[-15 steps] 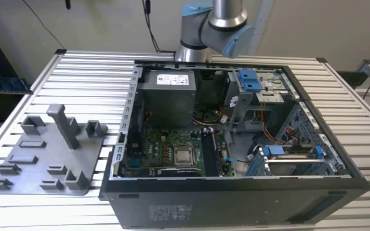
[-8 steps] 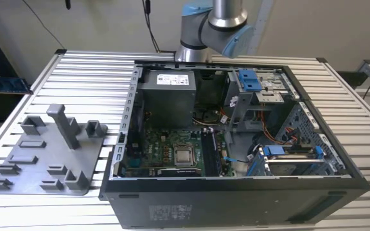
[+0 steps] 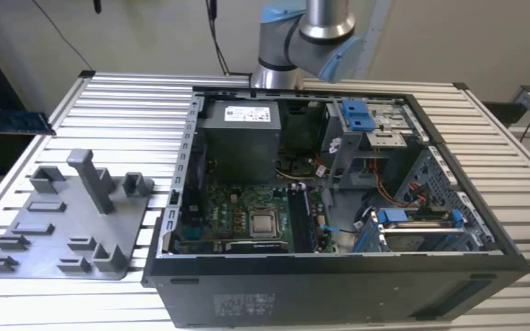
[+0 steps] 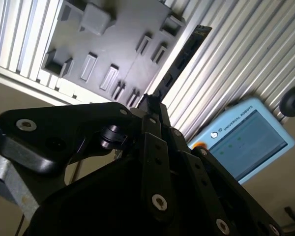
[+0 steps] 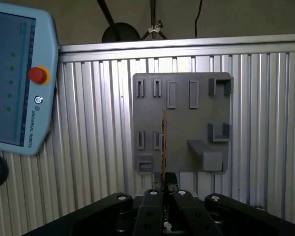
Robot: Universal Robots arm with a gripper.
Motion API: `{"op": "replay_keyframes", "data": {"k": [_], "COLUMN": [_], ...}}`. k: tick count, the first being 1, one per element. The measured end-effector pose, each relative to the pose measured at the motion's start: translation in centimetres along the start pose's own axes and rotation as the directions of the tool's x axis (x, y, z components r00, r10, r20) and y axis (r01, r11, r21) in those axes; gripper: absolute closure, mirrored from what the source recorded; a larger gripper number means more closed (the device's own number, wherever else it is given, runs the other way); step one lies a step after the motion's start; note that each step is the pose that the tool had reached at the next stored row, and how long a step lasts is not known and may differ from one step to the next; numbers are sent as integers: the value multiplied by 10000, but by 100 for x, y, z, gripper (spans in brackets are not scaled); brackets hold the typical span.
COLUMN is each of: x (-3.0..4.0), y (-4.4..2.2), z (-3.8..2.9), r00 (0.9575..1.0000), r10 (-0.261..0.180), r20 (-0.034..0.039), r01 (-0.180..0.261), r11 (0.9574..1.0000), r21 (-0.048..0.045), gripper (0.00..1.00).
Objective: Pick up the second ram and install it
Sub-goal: 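Pick up the second ram and move it above second insertion slot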
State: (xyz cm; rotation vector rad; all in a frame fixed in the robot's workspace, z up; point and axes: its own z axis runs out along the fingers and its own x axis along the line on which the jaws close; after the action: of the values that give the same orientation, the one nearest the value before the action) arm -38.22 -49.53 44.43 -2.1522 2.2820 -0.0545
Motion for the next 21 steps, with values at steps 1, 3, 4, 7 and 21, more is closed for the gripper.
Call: {"op": "replay_keyframes", "data": {"k": [1, 3, 4, 7, 21], "x": [-1, -3, -4, -7, -22], "y": [-20, -55, -73, -127, -368], "z": [0, 2, 2, 4, 10], "r00": [10000, 10000, 10000, 10000, 10000], "r10": [-1, 0, 0, 0, 0], "r20": [0, 1, 1, 1, 1], "r01": [1, 0, 0, 0, 0], "r11": [10000, 10000, 10000, 10000, 10000], "r21": [-1, 0, 0, 0, 0], "gripper": [86, 86, 86, 86, 86]}}
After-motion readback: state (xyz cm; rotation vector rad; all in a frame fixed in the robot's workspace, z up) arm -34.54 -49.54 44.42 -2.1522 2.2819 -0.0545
